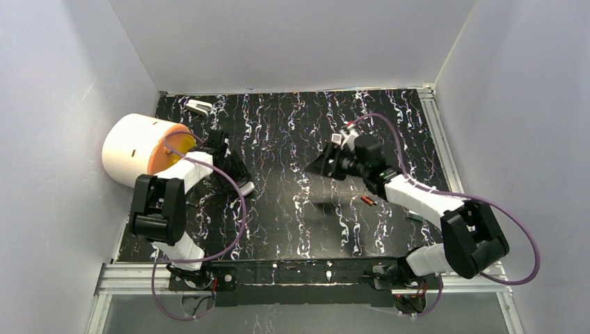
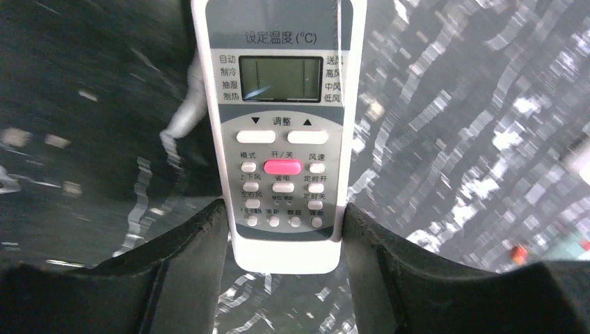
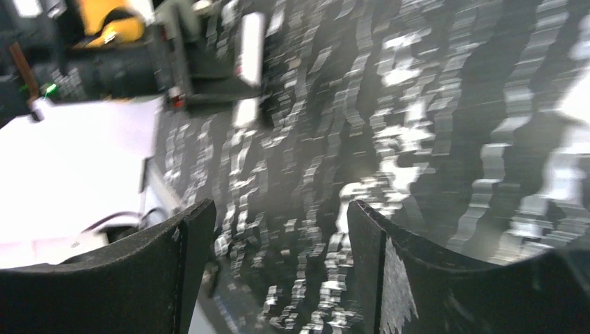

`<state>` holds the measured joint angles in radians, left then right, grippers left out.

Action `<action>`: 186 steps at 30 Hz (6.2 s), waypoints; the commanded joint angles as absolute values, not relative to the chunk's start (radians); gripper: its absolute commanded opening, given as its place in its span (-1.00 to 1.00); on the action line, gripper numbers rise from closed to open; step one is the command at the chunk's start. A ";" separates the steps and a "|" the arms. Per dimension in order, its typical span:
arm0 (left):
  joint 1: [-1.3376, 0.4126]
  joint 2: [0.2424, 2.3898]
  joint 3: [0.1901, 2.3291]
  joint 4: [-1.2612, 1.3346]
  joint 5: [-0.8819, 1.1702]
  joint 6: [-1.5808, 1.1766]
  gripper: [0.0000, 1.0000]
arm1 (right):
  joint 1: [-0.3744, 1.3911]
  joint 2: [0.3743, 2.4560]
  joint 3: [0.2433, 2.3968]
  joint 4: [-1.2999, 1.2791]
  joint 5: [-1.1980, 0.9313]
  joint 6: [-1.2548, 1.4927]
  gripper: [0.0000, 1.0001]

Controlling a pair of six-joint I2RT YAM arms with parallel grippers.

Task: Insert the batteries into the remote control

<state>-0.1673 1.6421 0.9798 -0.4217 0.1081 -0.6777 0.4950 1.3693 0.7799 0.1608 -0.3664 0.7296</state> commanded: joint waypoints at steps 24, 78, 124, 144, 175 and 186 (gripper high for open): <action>-0.276 1.259 0.918 0.064 1.113 -0.810 -0.41 | 0.769 1.426 0.701 0.947 -0.149 1.283 0.97; -0.196 1.257 1.106 -0.497 0.889 -0.677 0.60 | 0.990 1.423 1.127 0.003 -0.033 0.002 -0.20; -0.183 1.386 1.237 -0.024 1.222 -0.917 -1.00 | 0.772 1.145 0.713 0.739 -0.110 1.276 0.64; -0.083 1.362 1.191 0.071 1.206 -1.042 -1.00 | 0.737 1.228 0.623 1.107 -0.234 1.269 -0.74; -0.083 1.351 1.138 0.060 1.166 -0.984 -1.00 | 0.736 1.236 0.690 0.759 -0.164 1.283 -0.07; -0.083 1.349 1.136 0.052 1.206 -0.953 -1.00 | 0.735 1.235 0.766 0.512 -0.132 1.254 -0.34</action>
